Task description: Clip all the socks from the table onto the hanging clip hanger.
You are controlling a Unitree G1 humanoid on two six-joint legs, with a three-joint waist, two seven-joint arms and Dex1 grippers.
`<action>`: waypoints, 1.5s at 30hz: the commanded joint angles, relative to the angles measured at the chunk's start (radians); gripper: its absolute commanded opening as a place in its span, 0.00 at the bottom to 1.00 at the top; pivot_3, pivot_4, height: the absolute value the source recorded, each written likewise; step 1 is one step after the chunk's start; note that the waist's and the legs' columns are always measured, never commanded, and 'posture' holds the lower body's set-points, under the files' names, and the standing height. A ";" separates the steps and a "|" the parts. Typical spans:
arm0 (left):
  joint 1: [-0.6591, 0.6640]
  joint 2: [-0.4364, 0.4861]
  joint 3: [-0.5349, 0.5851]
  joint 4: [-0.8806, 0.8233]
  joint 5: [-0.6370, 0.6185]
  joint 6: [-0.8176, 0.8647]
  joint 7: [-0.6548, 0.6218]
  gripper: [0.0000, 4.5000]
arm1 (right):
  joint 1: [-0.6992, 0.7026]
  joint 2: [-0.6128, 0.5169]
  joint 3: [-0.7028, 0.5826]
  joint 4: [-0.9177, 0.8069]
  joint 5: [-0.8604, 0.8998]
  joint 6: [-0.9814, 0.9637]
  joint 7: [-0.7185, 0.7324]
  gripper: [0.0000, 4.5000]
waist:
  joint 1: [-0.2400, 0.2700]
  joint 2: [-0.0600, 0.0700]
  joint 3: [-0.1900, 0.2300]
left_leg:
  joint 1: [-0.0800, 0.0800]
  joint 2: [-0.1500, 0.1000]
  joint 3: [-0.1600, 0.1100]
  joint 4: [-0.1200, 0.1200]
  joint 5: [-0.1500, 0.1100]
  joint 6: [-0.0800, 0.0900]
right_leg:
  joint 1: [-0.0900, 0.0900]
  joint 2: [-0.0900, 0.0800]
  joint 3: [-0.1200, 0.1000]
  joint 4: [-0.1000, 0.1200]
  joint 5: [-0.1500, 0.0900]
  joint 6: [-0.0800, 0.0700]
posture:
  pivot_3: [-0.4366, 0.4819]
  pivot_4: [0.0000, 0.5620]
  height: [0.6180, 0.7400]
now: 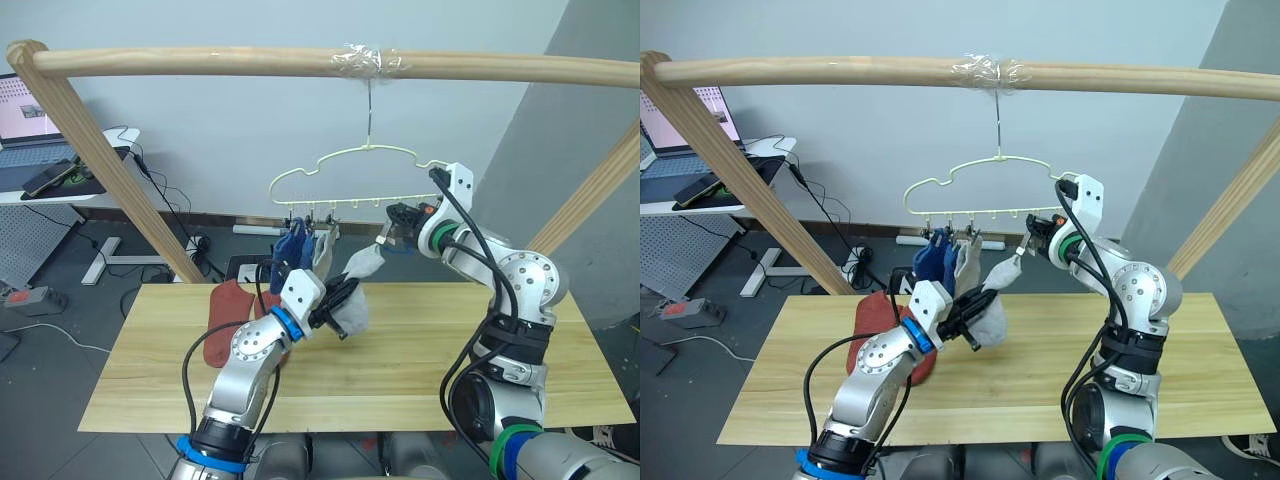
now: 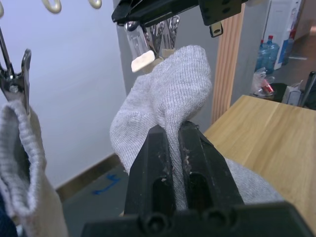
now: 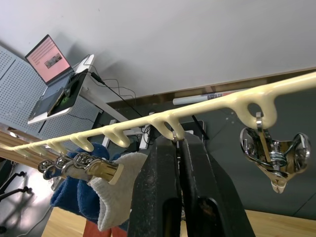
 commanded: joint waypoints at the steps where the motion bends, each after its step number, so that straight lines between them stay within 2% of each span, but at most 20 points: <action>1: -0.008 -0.008 -0.017 -0.040 0.003 -0.035 0.003 0.00 | -0.009 0.012 -0.027 0.007 0.010 0.023 -0.026 0.00 | 0.000 0.000 0.000 | 0.000 0.000 0.000 0.000 0.000 0.000 | 0.000 0.000 0.000 0.000 0.000 0.000 | 0.37 0.20 1.00; 27: -0.082 -0.030 -0.020 0.027 0.028 -0.120 0.048 0.00 | -0.017 0.042 -0.040 -0.005 0.038 0.060 -0.058 0.00 | -0.001 0.000 0.000 | 0.000 0.000 0.000 0.000 0.000 0.000 | 0.000 0.000 0.000 0.000 0.000 0.000 | 0.37 0.21 1.00; 30: -0.084 -0.031 -0.023 0.025 0.028 -0.119 0.050 0.00 | -0.016 0.038 -0.040 -0.009 0.043 0.067 -0.052 0.15 | -0.001 0.000 0.000 | 0.000 0.000 0.000 0.000 0.000 0.000 | 0.000 0.000 0.000 0.000 0.000 0.000 | 0.37 0.21 1.00; 40: -0.084 -0.034 -0.017 0.020 0.003 -0.046 0.055 0.00 | -0.012 0.011 -0.065 -0.040 0.073 0.098 -0.024 0.99 | -0.003 0.001 0.001 | -0.001 0.000 0.000 0.000 0.000 0.000 | -0.001 0.001 0.000 0.000 0.000 0.000 | 0.36 0.21 1.00; 43: -0.091 -0.037 -0.002 0.034 -0.023 0.022 0.056 0.00 | -0.005 -0.026 -0.100 -0.107 0.137 0.143 0.020 0.99 | -0.003 0.002 0.001 | -0.001 0.000 0.000 0.000 0.000 0.000 | -0.001 0.001 0.000 0.000 0.000 0.001 | 0.35 0.21 1.00; 45: -0.096 -0.040 0.011 0.034 -0.079 0.102 0.034 0.13 | 0.018 -0.055 -0.123 -0.176 0.185 0.174 0.049 1.00 | -0.004 0.003 0.002 | -0.002 0.000 0.000 0.000 0.000 0.000 | -0.001 0.001 0.000 0.000 0.000 0.001 | 0.34 0.22 1.00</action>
